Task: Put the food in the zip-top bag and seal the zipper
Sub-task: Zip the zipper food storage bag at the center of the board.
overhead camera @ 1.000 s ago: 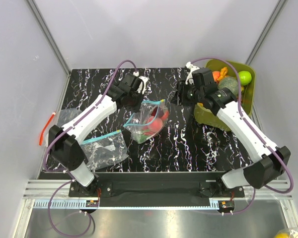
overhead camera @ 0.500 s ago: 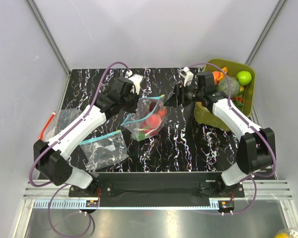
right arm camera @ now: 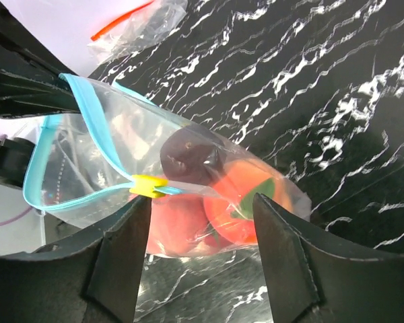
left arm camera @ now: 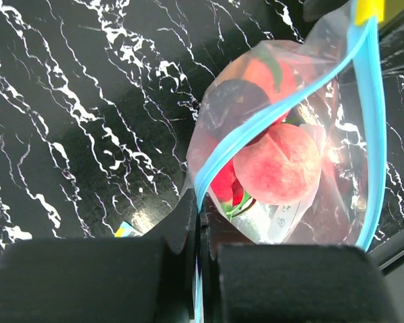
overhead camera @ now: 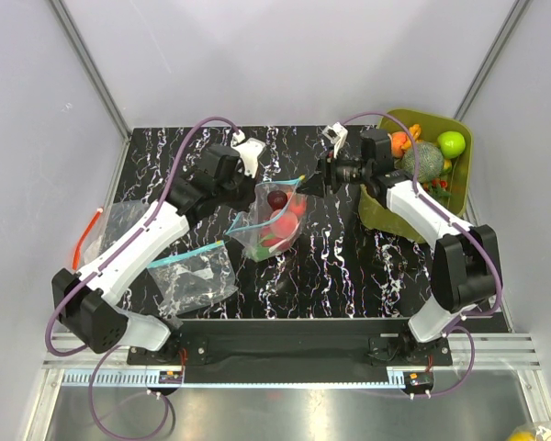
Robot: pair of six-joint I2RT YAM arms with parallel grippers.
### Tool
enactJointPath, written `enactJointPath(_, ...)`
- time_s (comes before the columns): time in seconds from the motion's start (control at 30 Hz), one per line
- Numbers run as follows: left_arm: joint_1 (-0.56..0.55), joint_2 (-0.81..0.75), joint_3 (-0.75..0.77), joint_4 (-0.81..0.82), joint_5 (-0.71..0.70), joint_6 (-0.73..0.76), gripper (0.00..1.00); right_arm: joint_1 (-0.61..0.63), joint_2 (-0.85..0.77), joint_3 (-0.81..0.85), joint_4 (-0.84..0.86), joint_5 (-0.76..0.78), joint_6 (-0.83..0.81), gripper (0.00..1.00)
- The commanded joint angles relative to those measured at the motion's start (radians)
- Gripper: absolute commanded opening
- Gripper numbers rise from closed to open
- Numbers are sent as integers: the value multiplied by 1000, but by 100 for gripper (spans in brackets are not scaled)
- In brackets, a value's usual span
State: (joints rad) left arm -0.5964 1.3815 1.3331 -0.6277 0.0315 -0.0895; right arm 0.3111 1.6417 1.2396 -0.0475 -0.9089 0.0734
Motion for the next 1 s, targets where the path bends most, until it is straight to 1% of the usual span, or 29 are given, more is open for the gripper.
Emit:
enactJointPath(0.0,3,-35,31,36,33,37,0,8,1,-2,113,-34,-67,67)
enactJointPath(0.03,1,-36,35,28,33,34,0,6,7,3,112,-45,-69,63)
enactJointPath(0.07,1,-41,35,28,31,28,0,8,16,11,110,-62,-98,47)
enactJointPath(0.1,1,-48,26,36,30,13,0,9,21,12,110,-85,-95,44)
enactJointPath(0.17,1,-47,21,39,28,-3,0,16,14,8,132,-99,-81,42)
enactJointPath(0.23,1,-36,28,28,30,-21,0,39,7,9,127,-114,-81,28)
enactJointPath(0.27,1,-33,32,23,25,-27,0,49,-2,18,112,-113,-87,18)
enactJointPath(0.3,1,-27,41,14,10,-41,0,63,-6,21,75,-113,-104,3)
enactJointPath(0.33,1,-24,47,13,1,-47,0,69,-11,21,64,-113,-107,0)
enactJointPath(0.4,1,-19,51,11,-4,-61,1,77,-29,9,57,-113,-97,0)
enactJointPath(0.43,1,-18,58,10,-5,-64,6,77,-37,-2,63,-113,-90,0)
enactJointPath(0.5,1,-19,64,5,-10,-67,11,77,-68,-37,86,-108,-80,0)
enactJointPath(0.53,3,-22,66,3,-13,-67,17,77,-77,-45,87,-104,-80,0)
enactJointPath(0.57,1,-24,67,8,-18,-65,20,79,-86,-57,90,-96,-80,0)
enactJointPath(0.63,1,-35,72,6,-21,-59,25,80,-95,-66,89,-85,-53,0)
enactJointPath(0.7,1,-42,92,0,-21,-47,33,80,-98,-65,89,-73,-40,0)
enactJointPath(0.77,1,-44,121,3,10,-23,38,83,-89,-49,95,-52,-12,0)
enactJointPath(0.87,1,-21,165,-3,47,-1,41,91,-85,-28,103,-19,9,0)
enactJointPath(0.97,1,30,230,-27,96,19,41,94,-69,-8,109,-16,22,0)
